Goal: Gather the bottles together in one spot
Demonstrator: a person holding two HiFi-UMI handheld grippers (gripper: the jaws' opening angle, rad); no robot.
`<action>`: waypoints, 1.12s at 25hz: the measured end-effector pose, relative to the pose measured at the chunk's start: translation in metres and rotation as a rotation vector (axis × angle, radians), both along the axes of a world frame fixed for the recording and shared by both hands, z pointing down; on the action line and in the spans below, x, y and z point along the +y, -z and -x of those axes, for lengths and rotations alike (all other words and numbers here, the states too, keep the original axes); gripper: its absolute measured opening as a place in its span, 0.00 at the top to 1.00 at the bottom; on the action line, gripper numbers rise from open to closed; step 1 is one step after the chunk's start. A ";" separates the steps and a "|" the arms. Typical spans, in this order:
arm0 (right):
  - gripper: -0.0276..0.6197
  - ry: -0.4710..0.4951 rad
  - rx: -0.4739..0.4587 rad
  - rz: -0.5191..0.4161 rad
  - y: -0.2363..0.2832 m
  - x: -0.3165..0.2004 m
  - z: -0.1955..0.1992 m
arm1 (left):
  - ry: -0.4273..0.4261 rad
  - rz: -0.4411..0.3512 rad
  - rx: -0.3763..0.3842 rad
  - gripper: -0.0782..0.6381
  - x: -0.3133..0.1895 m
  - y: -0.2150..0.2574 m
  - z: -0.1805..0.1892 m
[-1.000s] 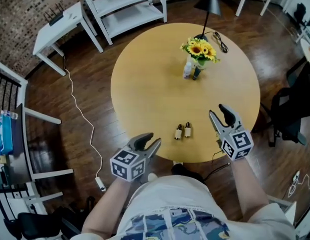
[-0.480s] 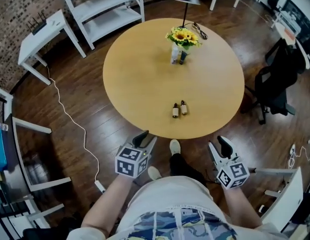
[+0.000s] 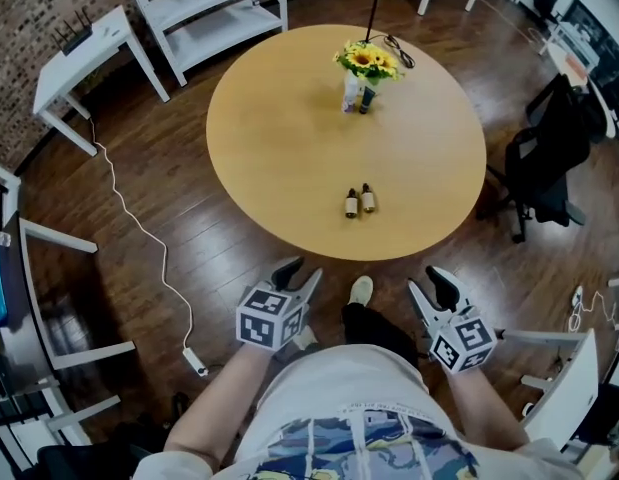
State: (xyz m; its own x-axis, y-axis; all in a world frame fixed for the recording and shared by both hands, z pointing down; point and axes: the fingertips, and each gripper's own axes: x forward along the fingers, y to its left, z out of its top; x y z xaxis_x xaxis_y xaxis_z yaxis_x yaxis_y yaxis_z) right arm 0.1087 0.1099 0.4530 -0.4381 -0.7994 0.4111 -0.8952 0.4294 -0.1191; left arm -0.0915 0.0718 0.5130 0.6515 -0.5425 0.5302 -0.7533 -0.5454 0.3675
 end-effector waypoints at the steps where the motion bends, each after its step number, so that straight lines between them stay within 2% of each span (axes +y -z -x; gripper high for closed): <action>1: 0.63 0.012 0.001 0.000 0.000 -0.004 0.000 | -0.003 0.004 -0.008 0.68 -0.002 -0.003 -0.003; 7: 0.63 0.089 -0.005 0.037 -0.009 -0.036 -0.009 | -0.014 0.040 -0.080 0.64 -0.026 -0.026 -0.032; 9: 0.60 0.116 -0.012 0.039 -0.005 -0.051 -0.016 | -0.027 0.063 -0.114 0.63 -0.042 -0.037 -0.051; 13: 0.58 0.131 -0.027 0.036 0.000 -0.077 -0.045 | -0.072 0.100 -0.222 0.61 -0.086 -0.074 -0.094; 17: 0.58 0.101 -0.020 0.039 -0.002 -0.095 -0.097 | -0.083 0.125 -0.357 0.61 -0.133 -0.118 -0.125; 21: 0.58 0.052 -0.030 0.062 -0.008 -0.104 -0.148 | -0.102 0.169 -0.480 0.61 -0.160 -0.158 -0.139; 25: 0.58 0.035 -0.049 0.079 -0.016 -0.111 -0.183 | -0.101 0.197 -0.582 0.61 -0.173 -0.177 -0.140; 28: 0.58 0.040 -0.063 0.083 -0.021 -0.117 -0.196 | -0.068 0.198 -0.586 0.68 -0.176 -0.180 -0.138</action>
